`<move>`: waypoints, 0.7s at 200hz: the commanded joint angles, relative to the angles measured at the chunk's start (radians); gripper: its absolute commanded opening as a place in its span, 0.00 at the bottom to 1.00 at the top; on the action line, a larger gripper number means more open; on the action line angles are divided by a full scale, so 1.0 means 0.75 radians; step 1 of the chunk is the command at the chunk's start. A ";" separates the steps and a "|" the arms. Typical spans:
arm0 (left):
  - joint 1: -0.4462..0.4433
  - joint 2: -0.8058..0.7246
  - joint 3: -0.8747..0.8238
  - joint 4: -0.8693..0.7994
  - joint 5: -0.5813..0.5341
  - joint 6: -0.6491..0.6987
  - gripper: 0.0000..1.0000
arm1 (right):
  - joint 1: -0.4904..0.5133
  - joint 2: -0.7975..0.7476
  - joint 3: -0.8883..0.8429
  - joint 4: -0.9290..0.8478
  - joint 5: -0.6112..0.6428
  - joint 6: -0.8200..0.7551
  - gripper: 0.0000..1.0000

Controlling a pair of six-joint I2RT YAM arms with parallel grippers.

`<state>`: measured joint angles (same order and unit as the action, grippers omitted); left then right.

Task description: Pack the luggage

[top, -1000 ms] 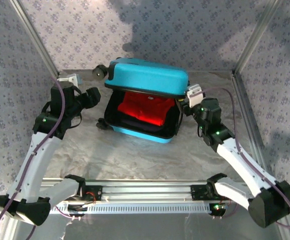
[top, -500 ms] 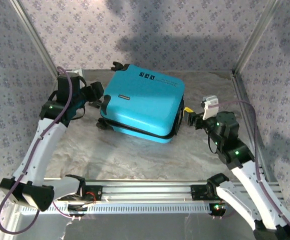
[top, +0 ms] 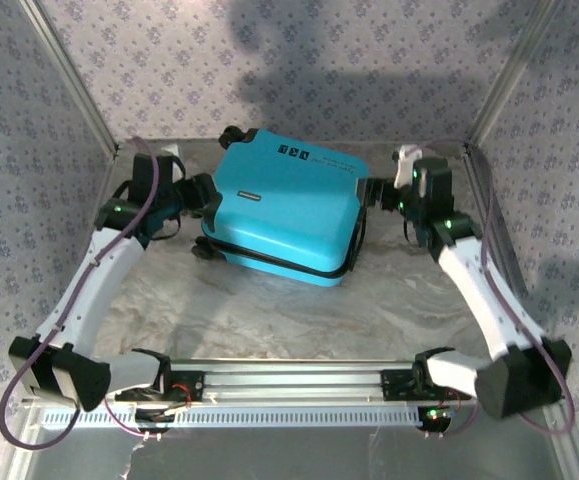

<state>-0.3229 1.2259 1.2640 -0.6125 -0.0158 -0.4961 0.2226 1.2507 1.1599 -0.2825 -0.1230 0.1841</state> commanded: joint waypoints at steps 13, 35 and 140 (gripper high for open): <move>-0.145 -0.207 -0.164 -0.076 -0.028 -0.047 0.55 | -0.047 0.297 0.363 -0.055 -0.088 -0.006 0.88; -0.181 -0.317 -0.317 -0.114 0.045 -0.107 0.46 | -0.094 0.575 0.677 -0.207 -0.282 -0.041 0.86; -0.291 -0.152 -0.760 0.522 0.103 -0.333 0.30 | -0.121 1.103 1.145 -0.482 -0.619 -0.157 0.74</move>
<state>-0.5331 1.0706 0.6628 -0.3462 0.0925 -0.7273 0.1272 2.1086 2.0342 -0.6140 -0.5365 0.1036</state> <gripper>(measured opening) 0.299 0.744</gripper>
